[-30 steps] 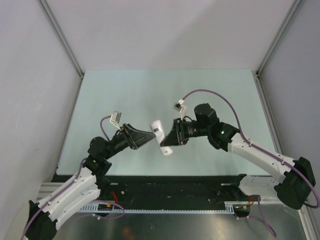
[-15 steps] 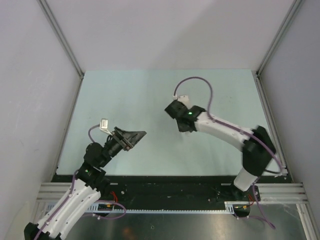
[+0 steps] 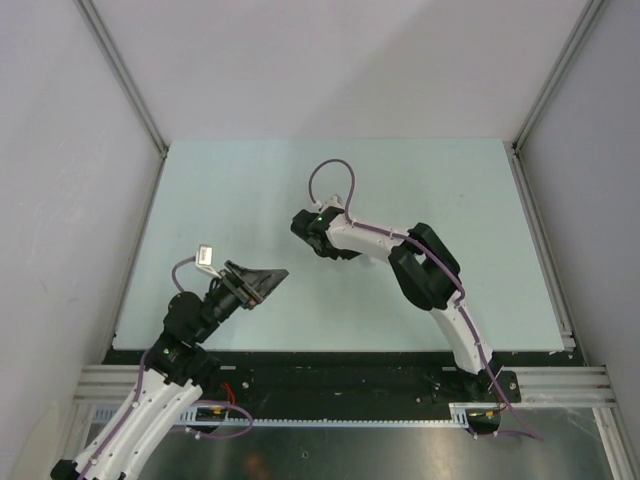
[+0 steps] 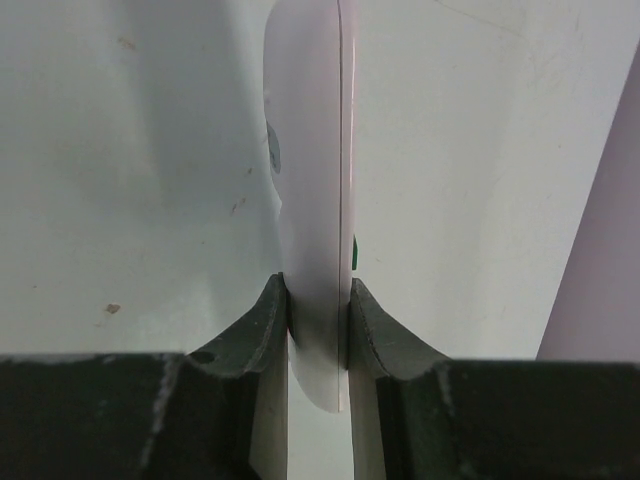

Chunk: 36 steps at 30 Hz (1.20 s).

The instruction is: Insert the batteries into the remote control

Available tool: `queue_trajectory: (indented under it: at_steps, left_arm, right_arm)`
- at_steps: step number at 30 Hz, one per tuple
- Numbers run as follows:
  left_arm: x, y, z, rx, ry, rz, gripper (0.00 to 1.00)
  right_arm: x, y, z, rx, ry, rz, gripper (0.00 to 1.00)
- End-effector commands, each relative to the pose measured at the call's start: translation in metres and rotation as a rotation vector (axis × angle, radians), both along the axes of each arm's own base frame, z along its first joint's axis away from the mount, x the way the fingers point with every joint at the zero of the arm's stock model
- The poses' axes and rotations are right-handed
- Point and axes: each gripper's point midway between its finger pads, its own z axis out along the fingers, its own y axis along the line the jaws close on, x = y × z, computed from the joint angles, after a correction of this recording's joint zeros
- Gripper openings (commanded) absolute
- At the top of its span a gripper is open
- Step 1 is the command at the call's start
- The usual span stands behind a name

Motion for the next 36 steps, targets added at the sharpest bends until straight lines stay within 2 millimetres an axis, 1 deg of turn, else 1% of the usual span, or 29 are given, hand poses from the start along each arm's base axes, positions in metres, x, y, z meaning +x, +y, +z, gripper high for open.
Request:
queue_trajectory:
  at_steps: [1, 2, 3, 7, 8, 10, 11, 13, 15, 16, 19, 20, 22, 23, 24, 25, 26, 27, 28, 29, 30, 31, 32, 33, 34, 35, 36]
  left_arm:
    - [-0.002, 0.002, 0.004, 0.020, -0.025, 0.004, 0.98]
    - [-0.002, 0.002, 0.003, 0.022, -0.022, 0.005, 0.98]
    - [-0.002, 0.002, 0.001, 0.025, -0.017, 0.002, 0.98]
    - [0.000, 0.002, -0.003, 0.027, -0.009, 0.008, 0.99]
    - [-0.001, 0.001, -0.002, 0.026, -0.010, 0.002, 0.99]
    - [-0.001, 0.002, -0.004, 0.029, -0.011, 0.002, 0.99]
    - [-0.002, 0.001, -0.005, 0.032, -0.007, -0.001, 0.99]
    - [-0.001, 0.001, -0.006, 0.033, -0.008, -0.001, 0.99]
    - [-0.002, 0.001, -0.004, 0.030, -0.010, -0.001, 0.99]
    - [-0.002, 0.001, -0.005, 0.032, -0.009, -0.001, 0.99]
    - [-0.002, 0.001, -0.002, 0.029, -0.015, -0.003, 1.00]
    - [-0.002, 0.001, 0.000, 0.027, -0.019, -0.001, 1.00]
    - [-0.002, 0.002, 0.004, 0.028, -0.029, 0.001, 1.00]
    - [-0.002, 0.002, 0.005, 0.026, -0.031, 0.001, 1.00]
    - [-0.003, 0.002, 0.008, 0.023, -0.035, 0.001, 1.00]
    - [-0.003, 0.003, 0.009, 0.022, -0.038, 0.004, 1.00]
    - [-0.003, 0.003, 0.010, 0.022, -0.040, 0.004, 1.00]
    - [-0.003, 0.004, 0.011, 0.021, -0.043, 0.007, 1.00]
    - [-0.003, 0.004, 0.009, 0.022, -0.040, 0.010, 1.00]
    - [-0.002, 0.004, 0.008, 0.025, -0.036, 0.013, 0.99]
    - [-0.002, 0.004, 0.005, 0.027, -0.026, 0.013, 0.99]
    - [-0.001, 0.004, 0.002, 0.025, -0.017, 0.016, 1.00]
    - [0.000, 0.004, -0.001, 0.026, -0.008, 0.020, 0.99]
    - [0.001, 0.004, -0.004, 0.027, 0.003, 0.022, 0.99]
    - [0.001, 0.003, -0.006, 0.037, 0.009, 0.017, 0.98]
    - [0.001, 0.002, -0.007, 0.045, 0.006, 0.011, 0.97]
    - [0.001, 0.003, -0.007, 0.063, -0.005, 0.012, 0.96]
  right_arm:
    - [-0.002, 0.007, -0.005, 0.024, 0.052, 0.027, 0.24]
    - [-0.002, 0.011, -0.007, 0.044, 0.055, 0.034, 0.35]
    - [-0.004, 0.013, -0.010, 0.057, 0.070, 0.035, 0.40]
    - [-0.008, 0.021, -0.017, 0.078, 0.096, 0.048, 0.51]
    - [-0.010, 0.024, -0.017, 0.086, 0.099, 0.055, 0.59]
    - [-0.012, 0.030, -0.015, 0.107, 0.097, 0.067, 0.66]
    - [-0.015, 0.034, -0.015, 0.113, 0.098, 0.077, 0.74]
    - [-0.018, 0.041, -0.013, 0.136, 0.105, 0.088, 0.77]
    - [-0.023, 0.053, -0.006, 0.177, 0.094, 0.108, 0.79]
    - [-0.024, 0.058, -0.002, 0.195, 0.091, 0.114, 0.79]
    - [-0.028, 0.074, 0.019, 0.287, 0.066, 0.125, 0.81]
    - [-0.029, 0.078, 0.035, 0.336, 0.050, 0.133, 0.81]
    - [-0.030, 0.081, 0.049, 0.383, 0.034, 0.142, 0.82]
    - [-0.032, 0.081, 0.054, 0.405, 0.036, 0.146, 0.82]
    - [-0.032, 0.079, 0.070, 0.450, 0.015, 0.143, 0.82]
    - [-0.032, 0.070, 0.066, 0.461, 0.024, 0.127, 0.82]
    - [-0.034, 0.067, 0.067, 0.495, 0.039, 0.123, 0.82]
    - [-0.035, 0.061, 0.085, 0.547, 0.010, 0.119, 0.82]
    - [-0.032, 0.044, 0.072, 0.555, 0.006, 0.083, 0.81]
    - [-0.032, 0.039, 0.074, 0.595, -0.002, 0.080, 0.80]
    - [-0.030, 0.029, 0.069, 0.617, -0.005, 0.070, 0.79]
    - [-0.028, 0.020, 0.064, 0.660, -0.027, 0.057, 0.72]
    - [-0.023, 0.009, 0.055, 0.706, 0.002, 0.026, 0.66]
    - [-0.021, 0.008, 0.051, 0.732, 0.007, 0.024, 0.61]
    - [-0.016, 0.010, 0.053, 0.771, -0.017, 0.026, 0.54]
    - [-0.021, 0.005, 0.044, 0.772, -0.001, 0.019, 0.52]
    - [-0.021, 0.007, 0.046, 0.784, -0.013, 0.027, 0.50]
